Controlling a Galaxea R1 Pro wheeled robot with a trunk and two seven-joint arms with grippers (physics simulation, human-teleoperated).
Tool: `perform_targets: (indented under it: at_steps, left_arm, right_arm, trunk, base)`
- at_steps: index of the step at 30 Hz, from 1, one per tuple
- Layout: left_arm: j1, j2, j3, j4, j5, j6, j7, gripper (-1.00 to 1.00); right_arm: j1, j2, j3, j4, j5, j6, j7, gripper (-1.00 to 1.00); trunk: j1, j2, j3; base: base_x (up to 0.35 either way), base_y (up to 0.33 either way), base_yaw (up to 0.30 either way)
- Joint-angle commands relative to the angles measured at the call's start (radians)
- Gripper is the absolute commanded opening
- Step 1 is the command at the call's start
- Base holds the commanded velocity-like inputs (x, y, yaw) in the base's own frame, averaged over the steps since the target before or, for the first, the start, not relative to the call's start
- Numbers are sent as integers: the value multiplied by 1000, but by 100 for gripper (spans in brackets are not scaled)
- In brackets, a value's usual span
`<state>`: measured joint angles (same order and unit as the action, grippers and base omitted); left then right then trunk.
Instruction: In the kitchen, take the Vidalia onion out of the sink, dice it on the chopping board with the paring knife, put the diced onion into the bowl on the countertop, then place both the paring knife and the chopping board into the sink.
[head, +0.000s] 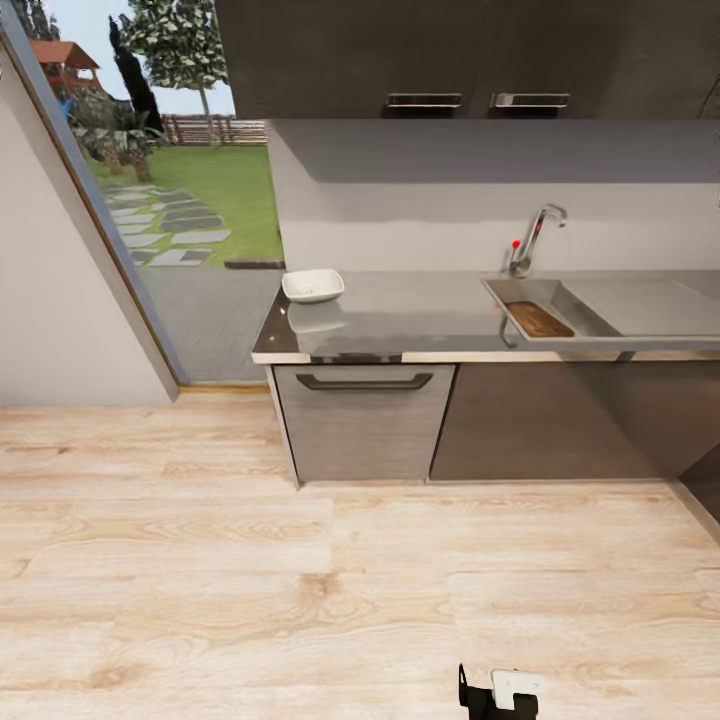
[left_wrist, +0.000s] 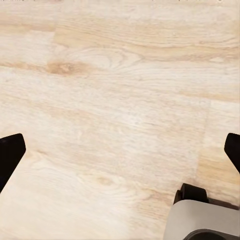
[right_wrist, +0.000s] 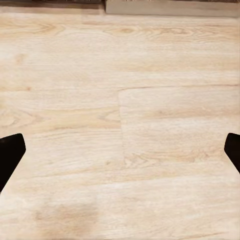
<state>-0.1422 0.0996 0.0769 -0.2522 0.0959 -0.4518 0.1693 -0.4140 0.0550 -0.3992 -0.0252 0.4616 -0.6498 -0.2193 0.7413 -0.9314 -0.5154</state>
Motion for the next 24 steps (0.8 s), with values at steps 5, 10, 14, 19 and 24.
perform_targets:
  at_steps: [5, 10, 14, 19, 24]
  left_arm:
    - [0, 0, -2, 1, 10, -4, -2, 100]
    - [0, 0, -2, 1, 10, -4, -2, 100]
    - [0, 0, -2, 1, 10, -4, -2, 100]
    - [0, 0, -2, 1, 10, -4, -2, 100]
    - [0, 0, -2, 1, 10, -4, -2, 100]
  right_arm:
    - [0, 0, -4, 1, 11, -1, -8, 100]
    - [-1, 0, -4, 1, 11, -1, -8, 100]
    - [0, 0, -4, 1, 11, -1, -8, 100]
    - [0, 0, -4, 1, 11, -1, -8, 100]
    - [0, 0, -4, 1, 11, -1, -8, 100]
  trunk:
    - [0, -1, 7]
    - [0, -1, 15]
    - [0, -1, 21]
    - [0, -1, 29]
    - [0, -1, 37]
  base:
    - [0, 0, 0]
    - [0, 0, 0]
    - [0, 0, 0]
    - [0, 0, 0]
    - [1, -16, 0]
